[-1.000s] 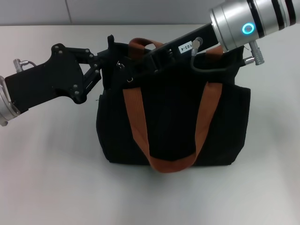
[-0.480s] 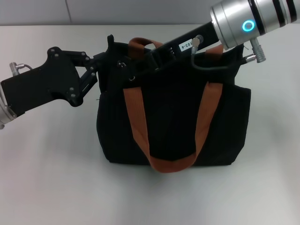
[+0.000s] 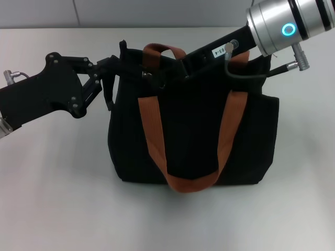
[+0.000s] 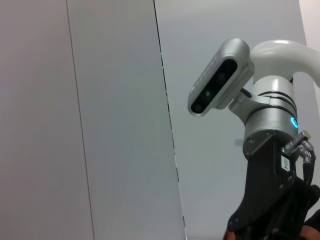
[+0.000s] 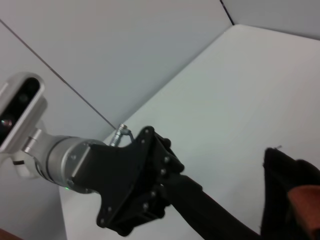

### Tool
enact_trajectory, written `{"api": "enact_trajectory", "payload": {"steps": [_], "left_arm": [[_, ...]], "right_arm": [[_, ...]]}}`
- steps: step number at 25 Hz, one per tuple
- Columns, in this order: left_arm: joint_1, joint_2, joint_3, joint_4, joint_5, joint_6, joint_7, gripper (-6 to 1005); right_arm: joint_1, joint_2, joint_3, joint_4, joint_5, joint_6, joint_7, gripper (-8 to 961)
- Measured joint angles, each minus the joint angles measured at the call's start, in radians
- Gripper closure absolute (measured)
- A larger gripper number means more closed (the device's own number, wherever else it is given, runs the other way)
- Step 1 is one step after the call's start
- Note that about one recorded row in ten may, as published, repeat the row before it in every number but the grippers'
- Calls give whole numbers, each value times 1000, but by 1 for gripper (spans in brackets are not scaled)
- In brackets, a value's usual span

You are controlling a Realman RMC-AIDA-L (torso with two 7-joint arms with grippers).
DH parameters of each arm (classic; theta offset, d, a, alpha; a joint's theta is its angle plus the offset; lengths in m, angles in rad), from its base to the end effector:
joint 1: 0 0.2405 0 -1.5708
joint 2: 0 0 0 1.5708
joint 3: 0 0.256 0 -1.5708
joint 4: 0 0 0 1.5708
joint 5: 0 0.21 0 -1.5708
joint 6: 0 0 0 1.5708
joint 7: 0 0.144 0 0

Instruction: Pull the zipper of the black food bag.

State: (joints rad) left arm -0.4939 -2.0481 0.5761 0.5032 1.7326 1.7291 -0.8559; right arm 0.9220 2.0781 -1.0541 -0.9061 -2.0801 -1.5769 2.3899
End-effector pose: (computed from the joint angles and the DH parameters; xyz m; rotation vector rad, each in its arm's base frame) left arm -0.2562 0.3150 0.0269 -2.4559 -0.0490 -1.0356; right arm 0.0845 0.3887 -0.0166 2.8791 -1.0654 -0.2953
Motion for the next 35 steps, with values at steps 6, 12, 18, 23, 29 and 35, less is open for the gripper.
{"api": "enact_trajectory", "payload": {"steps": [6,12,18,23,29,35], "left_arm": [[1,0,-12,0,-2,-1,0,971],[2,1,-18,0,-2,-1,-3,971],[1,2,-25,0,-2,0,-3,971],[1,2,-27,0,-3,-3,-4,971],[2,4,-33,0,-3,-7,-9,970],[0,6,-37,0,-4,-21,-9,970]], "right_arm": [[-25,0,0,-40,-31,-4,26,955],[-67,0,0,-114,-84,-19,59,954],[-108,1,0,-197,-129,-32,99,954],[-156,2,5,-279,-165,-46,137,954],[-219,4,20,-376,-188,-61,158,954],[-267,4,64,-425,-192,-83,160,954]]}}
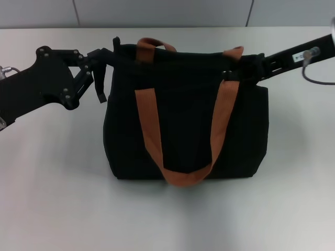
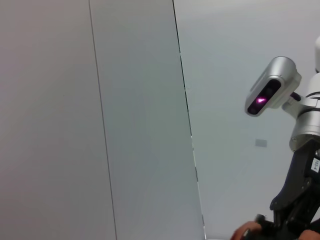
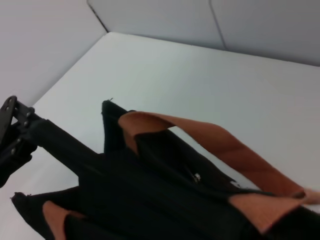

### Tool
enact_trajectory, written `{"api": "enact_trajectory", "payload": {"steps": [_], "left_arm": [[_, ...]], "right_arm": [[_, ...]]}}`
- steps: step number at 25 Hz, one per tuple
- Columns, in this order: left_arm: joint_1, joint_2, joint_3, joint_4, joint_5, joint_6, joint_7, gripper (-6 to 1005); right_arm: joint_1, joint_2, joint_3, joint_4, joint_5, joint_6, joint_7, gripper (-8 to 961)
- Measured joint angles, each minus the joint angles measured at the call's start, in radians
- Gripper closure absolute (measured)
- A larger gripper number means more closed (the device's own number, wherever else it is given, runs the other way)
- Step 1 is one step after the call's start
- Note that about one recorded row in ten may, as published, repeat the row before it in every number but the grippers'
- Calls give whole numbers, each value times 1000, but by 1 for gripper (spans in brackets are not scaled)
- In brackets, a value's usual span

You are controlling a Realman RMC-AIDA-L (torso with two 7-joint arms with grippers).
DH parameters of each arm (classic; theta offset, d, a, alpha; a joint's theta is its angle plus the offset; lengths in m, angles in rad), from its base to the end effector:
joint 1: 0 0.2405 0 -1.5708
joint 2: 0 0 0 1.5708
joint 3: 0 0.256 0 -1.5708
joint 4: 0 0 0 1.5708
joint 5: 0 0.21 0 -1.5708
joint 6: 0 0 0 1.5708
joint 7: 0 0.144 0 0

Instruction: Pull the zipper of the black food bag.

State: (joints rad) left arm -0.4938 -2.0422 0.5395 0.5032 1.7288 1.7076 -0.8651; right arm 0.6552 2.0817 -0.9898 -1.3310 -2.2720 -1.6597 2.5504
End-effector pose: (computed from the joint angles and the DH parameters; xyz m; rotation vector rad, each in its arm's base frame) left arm -0.2611 0.3199 0.0343 -2.4087 -0.0798 -1.0195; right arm 0.1492 0.3693 0.0498 -2.6386 1.1975 0.1792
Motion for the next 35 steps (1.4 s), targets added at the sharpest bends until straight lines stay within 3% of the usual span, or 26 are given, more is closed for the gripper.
{"api": "enact_trajectory", "payload": {"steps": [6,13,16,17,21,22,24,27,35], "left_arm": [[-4,2,1,0,-1,0,0,970],[-6,2,5,-1,-2,-1,0,970],[-6,2,6,-5,-2,-2,0,970],[-6,1,6,-5,-2,-2,0,970],[-1,-2,8,-3,-1,-2,2,970],[1,-3,8,-2,0,-1,7,970],[2,-4,8,-2,2,0,9,970],[5,-3,8,-5,4,3,5,970],[8,1,8,-8,8,4,-11,969]], "right_arm": [[-14,0,44,-6,37,-25,-8,955],[-34,-6,149,45,198,-79,-110,924],[-53,-20,200,107,317,-107,-196,909],[-64,-36,217,155,386,-127,-259,904],[-80,-61,229,248,475,-208,-418,766],[-93,-65,246,304,498,-266,-539,732],[-102,-64,255,329,503,-293,-603,659],[-148,-59,269,451,509,-388,-901,548],[-221,-65,267,686,418,-392,-1337,261]]}}
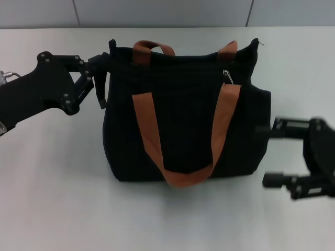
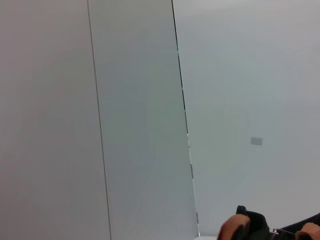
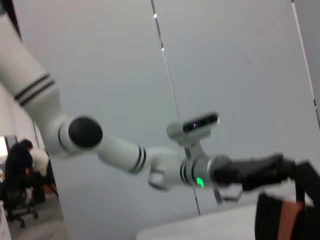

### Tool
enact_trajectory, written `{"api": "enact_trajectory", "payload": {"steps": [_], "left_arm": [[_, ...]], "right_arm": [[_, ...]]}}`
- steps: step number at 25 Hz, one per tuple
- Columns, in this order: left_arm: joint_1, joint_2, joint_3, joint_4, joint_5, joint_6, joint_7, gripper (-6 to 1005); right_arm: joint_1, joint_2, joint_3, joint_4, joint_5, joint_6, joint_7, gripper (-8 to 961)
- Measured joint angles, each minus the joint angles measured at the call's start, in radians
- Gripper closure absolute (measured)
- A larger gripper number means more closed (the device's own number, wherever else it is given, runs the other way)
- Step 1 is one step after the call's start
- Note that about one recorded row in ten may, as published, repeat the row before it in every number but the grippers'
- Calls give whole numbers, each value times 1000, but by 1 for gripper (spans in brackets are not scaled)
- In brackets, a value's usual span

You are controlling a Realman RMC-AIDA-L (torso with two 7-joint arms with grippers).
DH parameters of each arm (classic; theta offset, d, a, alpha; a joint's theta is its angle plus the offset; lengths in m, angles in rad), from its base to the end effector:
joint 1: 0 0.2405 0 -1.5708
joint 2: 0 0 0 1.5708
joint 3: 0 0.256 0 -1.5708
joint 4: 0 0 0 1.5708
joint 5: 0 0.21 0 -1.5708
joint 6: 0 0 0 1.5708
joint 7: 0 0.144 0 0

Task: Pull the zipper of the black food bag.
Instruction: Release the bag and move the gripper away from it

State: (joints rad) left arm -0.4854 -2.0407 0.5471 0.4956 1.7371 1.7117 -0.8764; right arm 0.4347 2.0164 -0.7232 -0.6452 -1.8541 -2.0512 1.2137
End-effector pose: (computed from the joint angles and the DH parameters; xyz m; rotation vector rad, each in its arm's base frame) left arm -0.2640 0.3159 0.0316 -2.4270 -0.1077 -1.0217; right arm 0.2513 0.2602 0.0374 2.8938 -0.2697 -1.1340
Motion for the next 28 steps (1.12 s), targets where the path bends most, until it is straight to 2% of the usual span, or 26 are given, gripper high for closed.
{"api": "enact_trajectory", "payload": {"steps": [2,7,22,26,28], "left_arm": [[3,3,0,-1,2,-5,-14,969],[11,4,-4,-1,2,-5,-17,969],[24,-2,6,-2,2,6,-40,969],[29,1,9,-2,3,2,-61,803],[34,3,9,2,3,3,-68,762]], "right_arm": [[-19,3,3,60,-68,53,-115,237],[-50,19,3,105,-116,122,-226,178],[-54,15,4,111,-116,122,-223,178],[-51,15,4,111,-116,122,-222,178],[-50,15,4,111,-115,121,-217,178]]}}
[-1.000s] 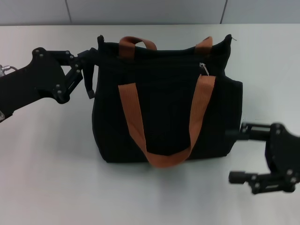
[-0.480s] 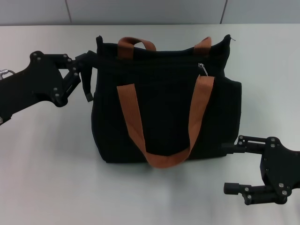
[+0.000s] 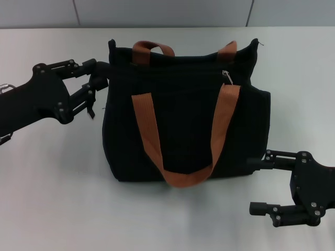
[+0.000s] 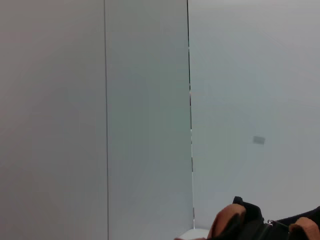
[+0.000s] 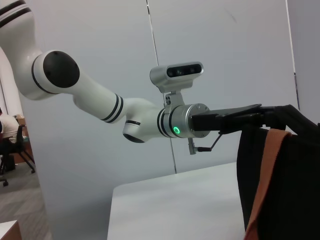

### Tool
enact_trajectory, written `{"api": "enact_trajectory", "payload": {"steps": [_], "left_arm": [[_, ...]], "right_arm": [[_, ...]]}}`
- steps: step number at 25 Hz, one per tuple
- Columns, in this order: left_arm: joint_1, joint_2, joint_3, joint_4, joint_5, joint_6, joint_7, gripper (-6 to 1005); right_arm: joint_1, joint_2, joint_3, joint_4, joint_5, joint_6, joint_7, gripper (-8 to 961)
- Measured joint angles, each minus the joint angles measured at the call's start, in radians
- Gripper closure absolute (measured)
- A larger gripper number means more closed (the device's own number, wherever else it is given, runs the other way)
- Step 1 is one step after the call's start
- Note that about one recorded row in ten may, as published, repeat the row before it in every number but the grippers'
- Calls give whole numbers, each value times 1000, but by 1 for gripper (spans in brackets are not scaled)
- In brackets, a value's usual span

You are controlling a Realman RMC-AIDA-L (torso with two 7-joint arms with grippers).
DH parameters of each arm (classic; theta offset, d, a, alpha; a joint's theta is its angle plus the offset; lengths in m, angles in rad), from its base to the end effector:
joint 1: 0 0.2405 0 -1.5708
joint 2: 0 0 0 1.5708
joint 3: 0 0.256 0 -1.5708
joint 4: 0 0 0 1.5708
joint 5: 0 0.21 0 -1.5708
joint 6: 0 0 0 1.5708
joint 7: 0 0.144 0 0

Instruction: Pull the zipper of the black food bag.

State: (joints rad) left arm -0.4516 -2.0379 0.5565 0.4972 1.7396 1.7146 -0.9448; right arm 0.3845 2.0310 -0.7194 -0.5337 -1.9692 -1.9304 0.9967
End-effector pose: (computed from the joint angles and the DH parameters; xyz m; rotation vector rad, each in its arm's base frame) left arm -0.2743 0.3063 0.0314 -2.4400 -0.2258 -1.0318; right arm 0.2821 0.2406 0.0050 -2.9095 0.2627 1.0021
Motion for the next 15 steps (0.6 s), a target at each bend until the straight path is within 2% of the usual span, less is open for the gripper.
{"api": "enact_trajectory", "payload": {"steps": [7,9,13,15], "left_arm": [[10,16,3,1,0,3,-36,621],[12,30,6,5,5,13,-77,580],[10,79,1,7,9,114,-206,339],[6,83,-4,7,2,166,-237,270]], "right_arm": [[0,0,0,0,3,-3,9,178],[1,0,0,0,4,-3,9,178],[2,1,0,0,5,0,9,178],[4,3,0,-1,5,3,10,178]]}}
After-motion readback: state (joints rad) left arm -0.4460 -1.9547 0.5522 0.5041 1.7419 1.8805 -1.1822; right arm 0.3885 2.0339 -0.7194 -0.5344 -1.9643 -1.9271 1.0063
